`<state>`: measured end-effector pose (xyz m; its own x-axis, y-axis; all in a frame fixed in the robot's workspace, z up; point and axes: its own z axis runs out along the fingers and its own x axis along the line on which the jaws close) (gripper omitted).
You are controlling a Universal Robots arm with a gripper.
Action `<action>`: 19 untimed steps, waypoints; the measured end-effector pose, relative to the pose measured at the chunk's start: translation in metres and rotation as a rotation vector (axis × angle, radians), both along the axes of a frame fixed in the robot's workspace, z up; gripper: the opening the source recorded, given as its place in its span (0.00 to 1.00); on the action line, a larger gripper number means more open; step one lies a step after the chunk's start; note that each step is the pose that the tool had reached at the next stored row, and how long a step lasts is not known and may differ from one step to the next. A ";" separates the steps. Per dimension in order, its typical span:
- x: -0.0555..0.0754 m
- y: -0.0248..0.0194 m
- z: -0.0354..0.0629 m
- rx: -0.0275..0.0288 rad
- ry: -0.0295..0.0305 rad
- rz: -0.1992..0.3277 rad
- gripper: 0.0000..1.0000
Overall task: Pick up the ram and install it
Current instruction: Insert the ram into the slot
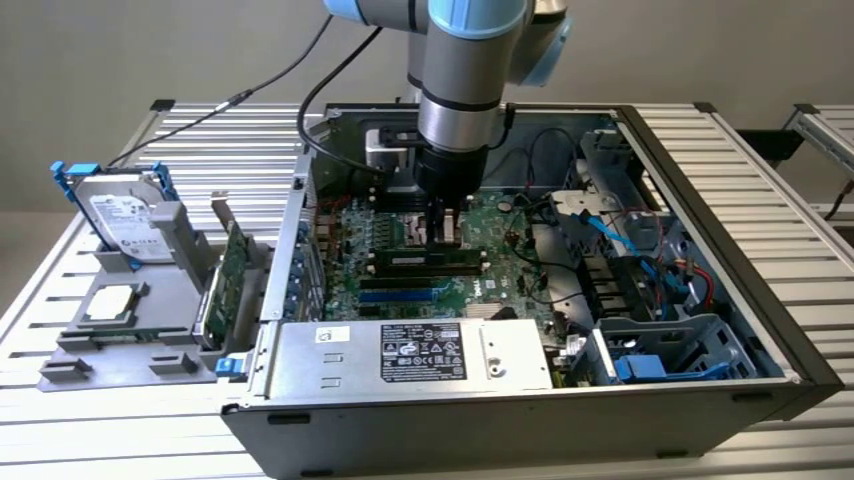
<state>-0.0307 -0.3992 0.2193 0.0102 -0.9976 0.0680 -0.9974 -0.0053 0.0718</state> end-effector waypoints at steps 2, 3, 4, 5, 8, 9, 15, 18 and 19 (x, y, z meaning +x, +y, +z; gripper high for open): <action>0.000 0.0001 -0.0004 -0.0007 -0.0002 0.000 0.14; 0.000 0.0001 -0.0005 -0.0010 -0.0002 0.000 0.14; 0.000 0.0001 -0.0005 -0.0015 -0.0002 0.000 0.14; 0.000 0.0001 -0.0006 -0.0031 -0.0002 0.000 0.14; 0.000 0.0002 -0.0006 -0.0056 -0.0003 0.000 0.14; 0.000 0.0001 -0.0006 -0.0059 -0.0003 0.000 0.14; 0.000 0.0001 -0.0006 -0.0064 -0.0003 0.000 0.14; 0.000 0.0003 0.0004 -0.0052 -0.0010 0.000 0.14; 0.000 0.0003 0.0011 -0.0055 -0.0009 0.000 0.14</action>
<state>-0.0307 -0.3989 0.2203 0.0101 -0.9972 0.0734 -0.9975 -0.0049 0.0710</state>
